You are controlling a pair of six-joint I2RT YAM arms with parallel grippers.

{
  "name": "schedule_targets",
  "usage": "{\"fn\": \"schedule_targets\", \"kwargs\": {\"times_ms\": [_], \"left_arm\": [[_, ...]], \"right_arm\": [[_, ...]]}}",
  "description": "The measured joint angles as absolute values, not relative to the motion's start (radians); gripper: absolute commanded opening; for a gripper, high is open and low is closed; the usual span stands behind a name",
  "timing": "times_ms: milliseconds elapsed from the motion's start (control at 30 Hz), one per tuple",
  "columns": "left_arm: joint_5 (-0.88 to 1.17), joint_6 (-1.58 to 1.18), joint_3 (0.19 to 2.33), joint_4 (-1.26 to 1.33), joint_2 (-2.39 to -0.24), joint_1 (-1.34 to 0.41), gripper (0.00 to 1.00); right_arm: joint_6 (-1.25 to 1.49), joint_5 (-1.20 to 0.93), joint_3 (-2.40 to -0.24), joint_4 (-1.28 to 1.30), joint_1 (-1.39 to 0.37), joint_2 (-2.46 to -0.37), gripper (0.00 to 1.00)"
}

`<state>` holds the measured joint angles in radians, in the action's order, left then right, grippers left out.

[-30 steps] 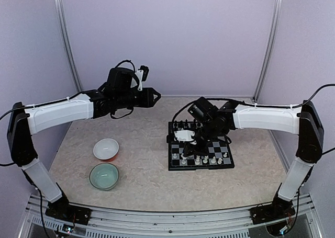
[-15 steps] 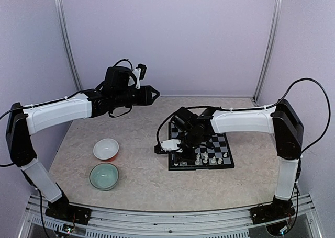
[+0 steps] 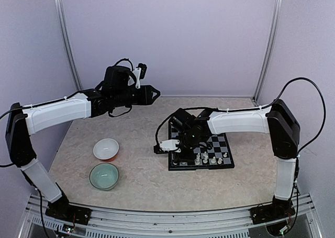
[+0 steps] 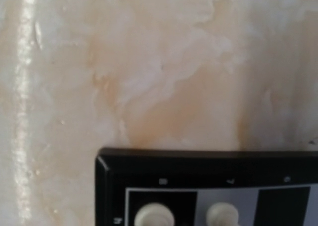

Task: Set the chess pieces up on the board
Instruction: Place the rook at a1, then pick up the rook from the chessboard.

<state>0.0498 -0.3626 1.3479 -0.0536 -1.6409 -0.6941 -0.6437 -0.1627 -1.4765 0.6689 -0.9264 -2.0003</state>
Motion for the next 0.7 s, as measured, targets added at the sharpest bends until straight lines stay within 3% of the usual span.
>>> {"fn": "schedule_targets", "kwargs": {"times_ms": [433, 700], "left_arm": [[0.068, -0.363, 1.348, -0.052, -1.641, -0.694, 0.40], [0.091, -0.363, 1.348, -0.052, -1.641, -0.694, 0.39]], "right_arm": [[-0.640, -0.176, -1.477, 0.696, -0.906, -1.950, 0.32], [-0.701, -0.178, -1.468, 0.667, -0.661, -1.871, 0.34]]}}
